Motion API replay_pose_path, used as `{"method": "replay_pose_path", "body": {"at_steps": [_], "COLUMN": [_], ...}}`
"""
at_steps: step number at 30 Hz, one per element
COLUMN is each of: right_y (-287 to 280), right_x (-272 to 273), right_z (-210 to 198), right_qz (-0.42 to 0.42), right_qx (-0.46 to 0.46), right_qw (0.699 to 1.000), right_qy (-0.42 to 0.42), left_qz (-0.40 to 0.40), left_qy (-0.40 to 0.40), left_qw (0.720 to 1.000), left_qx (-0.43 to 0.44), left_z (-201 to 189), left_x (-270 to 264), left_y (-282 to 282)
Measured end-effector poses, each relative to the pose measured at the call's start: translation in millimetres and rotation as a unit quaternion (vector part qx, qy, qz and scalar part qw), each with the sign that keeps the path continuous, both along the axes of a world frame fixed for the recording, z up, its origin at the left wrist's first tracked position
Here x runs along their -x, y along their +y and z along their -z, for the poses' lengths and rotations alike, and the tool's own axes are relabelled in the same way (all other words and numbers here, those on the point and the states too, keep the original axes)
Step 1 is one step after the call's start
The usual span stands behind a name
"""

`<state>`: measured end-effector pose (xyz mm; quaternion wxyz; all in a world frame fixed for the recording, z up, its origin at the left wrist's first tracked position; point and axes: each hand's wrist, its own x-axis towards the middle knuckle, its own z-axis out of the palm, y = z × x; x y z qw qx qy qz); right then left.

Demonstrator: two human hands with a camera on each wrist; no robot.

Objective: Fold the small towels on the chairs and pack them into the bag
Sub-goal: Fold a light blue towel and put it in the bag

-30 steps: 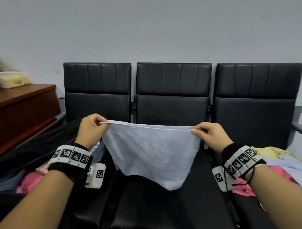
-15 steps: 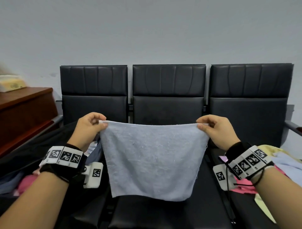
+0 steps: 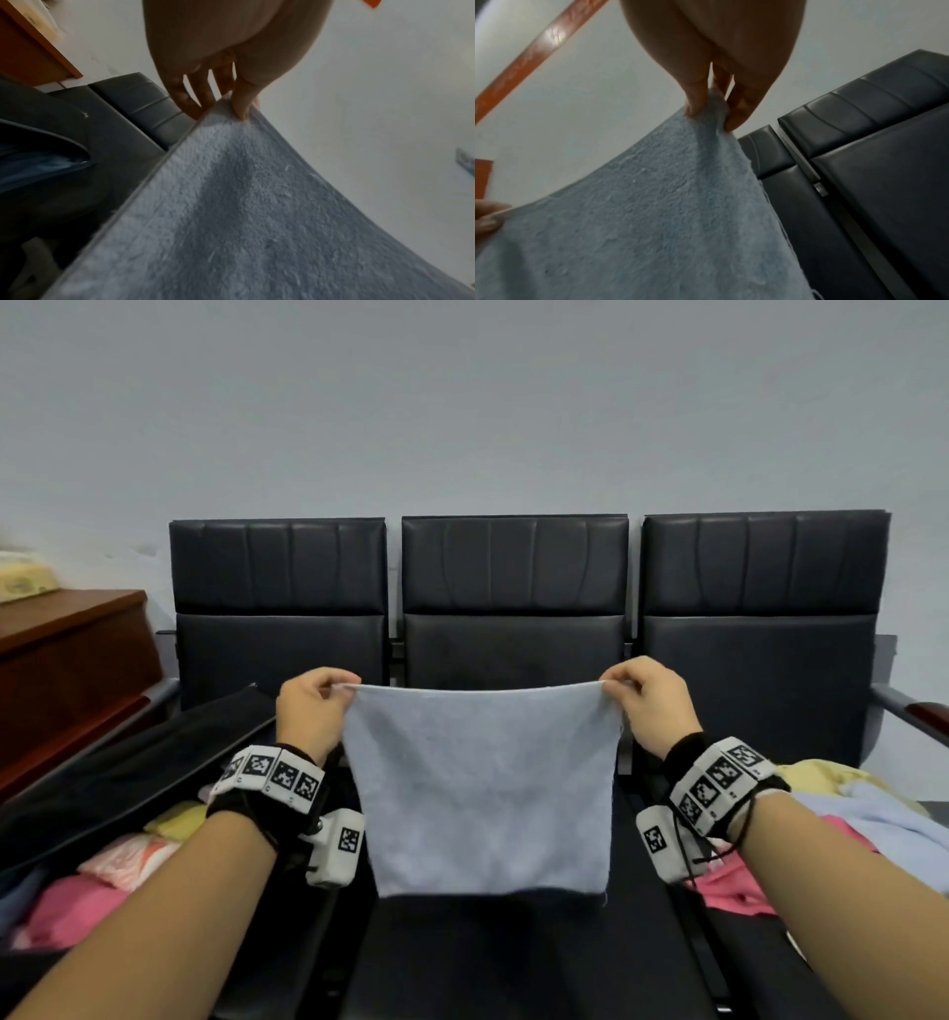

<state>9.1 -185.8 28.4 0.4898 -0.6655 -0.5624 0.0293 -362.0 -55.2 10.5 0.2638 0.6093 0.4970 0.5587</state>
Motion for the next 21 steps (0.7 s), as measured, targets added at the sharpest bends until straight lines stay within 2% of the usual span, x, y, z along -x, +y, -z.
{"method": "replay_pose_path", "body": {"at_steps": [3, 6, 9, 12, 15, 18, 21], "right_y": [-6.6, -15.7, -24.1, -30.5, -36.2, -41.2, -42.9], "right_x": [-12.0, -18.8, -18.1, -13.8, -10.7, -10.3, -11.4], "right_z": [-9.4, 4.0, 34.6, 70.6, 107.0, 137.2, 159.4], "right_qz": [-0.033, -0.070, -0.104, -0.137, -0.166, -0.178, -0.170], "right_qx": [-0.019, 0.005, 0.083, 0.184, 0.277, 0.378, 0.426], "right_qw": [0.999, 0.996, 0.988, 0.969, 0.938, 0.901, 0.878], "right_qy": [0.026, 0.056, 0.082, 0.093, 0.127, 0.121, 0.139], "left_qz": [0.048, 0.083, 0.112, 0.119, 0.152, 0.209, 0.235], "left_qy": [-0.027, -0.020, 0.005, 0.056, 0.127, 0.185, 0.220], "left_qw": [0.998, 0.996, 0.991, 0.974, 0.937, 0.881, 0.840], "left_qx": [-0.039, -0.014, 0.076, 0.187, 0.288, 0.382, 0.437], "left_z": [-12.3, -6.0, 19.5, 56.6, 95.6, 130.7, 152.7], "left_x": [5.5, 10.1, 11.4, 12.4, 17.4, 24.7, 28.7], "left_y": [-1.6, -6.8, -10.3, -15.4, -25.1, -34.7, -40.9]}}
